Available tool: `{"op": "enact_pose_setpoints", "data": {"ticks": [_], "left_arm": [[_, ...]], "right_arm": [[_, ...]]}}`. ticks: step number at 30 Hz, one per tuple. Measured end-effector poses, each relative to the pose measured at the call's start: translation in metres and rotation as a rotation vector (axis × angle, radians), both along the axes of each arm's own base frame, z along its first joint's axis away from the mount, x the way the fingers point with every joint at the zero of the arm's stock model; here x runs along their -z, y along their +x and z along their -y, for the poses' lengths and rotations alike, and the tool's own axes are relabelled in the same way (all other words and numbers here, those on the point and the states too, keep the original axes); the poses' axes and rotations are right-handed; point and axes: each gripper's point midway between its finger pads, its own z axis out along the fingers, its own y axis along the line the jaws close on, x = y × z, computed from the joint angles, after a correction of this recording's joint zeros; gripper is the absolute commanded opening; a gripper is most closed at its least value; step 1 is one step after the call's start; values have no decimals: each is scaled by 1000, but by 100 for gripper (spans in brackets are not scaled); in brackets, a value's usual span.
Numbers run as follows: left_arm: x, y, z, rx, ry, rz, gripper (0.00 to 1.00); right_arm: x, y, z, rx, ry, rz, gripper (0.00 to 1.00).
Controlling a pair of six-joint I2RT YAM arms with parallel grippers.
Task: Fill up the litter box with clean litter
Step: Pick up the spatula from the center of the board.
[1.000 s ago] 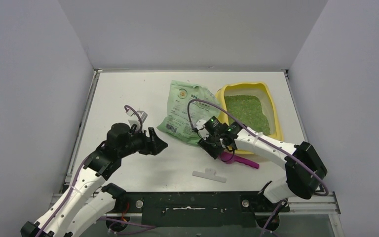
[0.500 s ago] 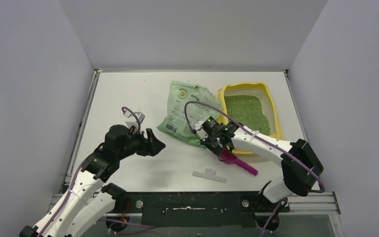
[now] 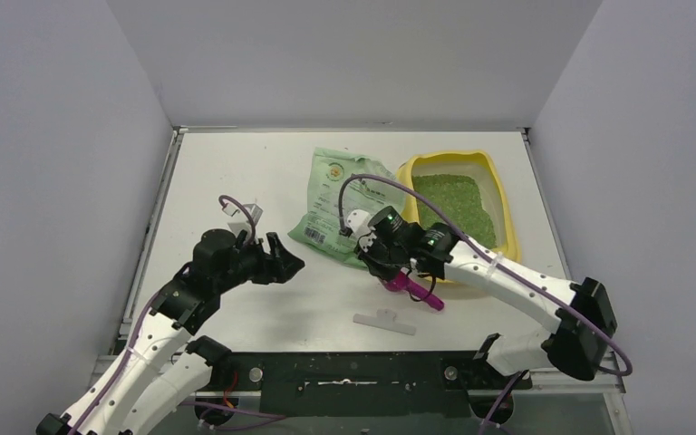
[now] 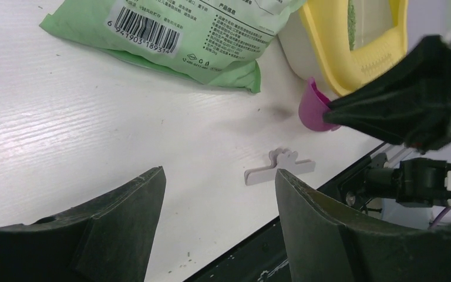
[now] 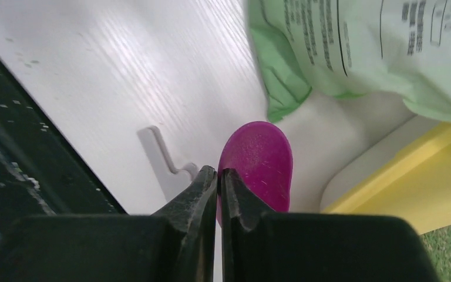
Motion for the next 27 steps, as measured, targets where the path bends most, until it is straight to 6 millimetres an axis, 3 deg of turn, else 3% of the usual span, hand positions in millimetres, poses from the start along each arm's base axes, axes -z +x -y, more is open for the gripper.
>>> {"op": "enact_pose_setpoints", "data": {"ticks": [6,9,13,18,22,27], "left_arm": [[3,7,10,-66,-113,-59,66],[4,13,24,-67,-198,-110,66],[4,16,45,-30,-271,-172,64],[0,4,63,38,-275,-202,61],[-4,1,68,53,-275,-193,55],[5,-3,72,59,-246,-215,48]], "right_arm": [[-51,-27,-42,-150,208,113,0],[-63,-41,-57,-231,255,149,0],[-62,-54,-68,-317,248,179,0],[-50,-58,-74,-373,177,216,0],[-42,-57,-78,-394,120,254,0],[-48,-53,-83,-401,91,312,0]]}}
